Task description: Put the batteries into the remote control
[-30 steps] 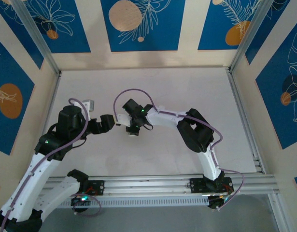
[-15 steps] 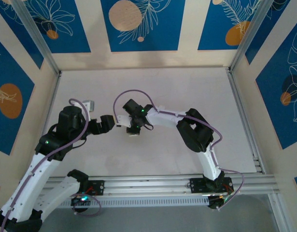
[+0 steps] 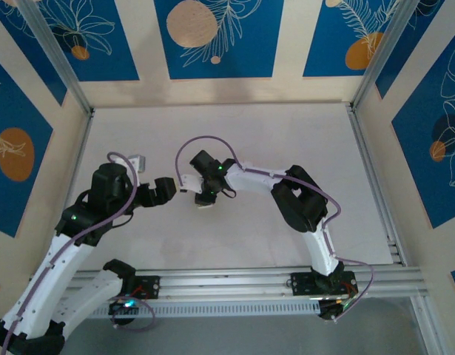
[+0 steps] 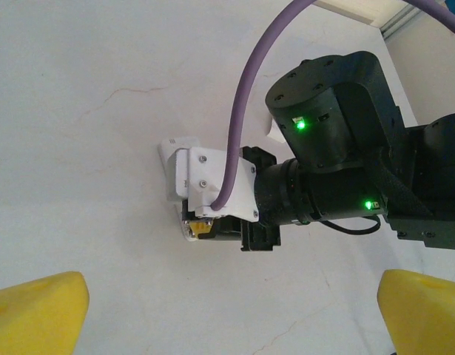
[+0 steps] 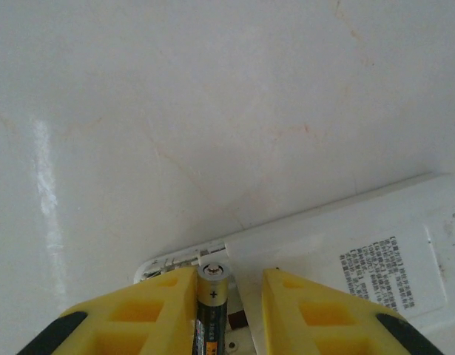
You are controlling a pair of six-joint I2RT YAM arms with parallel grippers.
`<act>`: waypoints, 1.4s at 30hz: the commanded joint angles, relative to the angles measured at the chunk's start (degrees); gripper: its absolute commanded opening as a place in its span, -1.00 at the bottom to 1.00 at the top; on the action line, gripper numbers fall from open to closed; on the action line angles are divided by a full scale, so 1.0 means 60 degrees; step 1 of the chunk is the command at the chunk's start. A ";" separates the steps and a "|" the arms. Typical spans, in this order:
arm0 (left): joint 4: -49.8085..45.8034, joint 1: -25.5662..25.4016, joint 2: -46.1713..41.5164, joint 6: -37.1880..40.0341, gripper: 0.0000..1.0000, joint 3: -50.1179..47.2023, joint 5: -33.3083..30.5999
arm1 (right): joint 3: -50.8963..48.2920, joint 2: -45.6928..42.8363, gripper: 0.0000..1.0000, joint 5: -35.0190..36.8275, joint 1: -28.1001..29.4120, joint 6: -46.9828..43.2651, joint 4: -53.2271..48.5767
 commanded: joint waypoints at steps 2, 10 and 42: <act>0.0198 0.0094 -0.0105 -0.0122 0.99 -0.0128 0.0062 | -0.0378 -0.0573 -0.33 -0.0506 -0.0043 0.0206 -0.0023; 0.0318 0.0104 0.0221 -0.0366 1.00 -0.0327 0.0697 | -0.0859 -0.1499 -0.33 -0.1478 -0.0221 0.1134 0.0368; 0.4835 -0.0623 0.5204 -0.2484 -0.20 -0.2779 0.1556 | -0.0344 0.0127 -0.41 -0.2695 -0.2204 1.2309 0.1293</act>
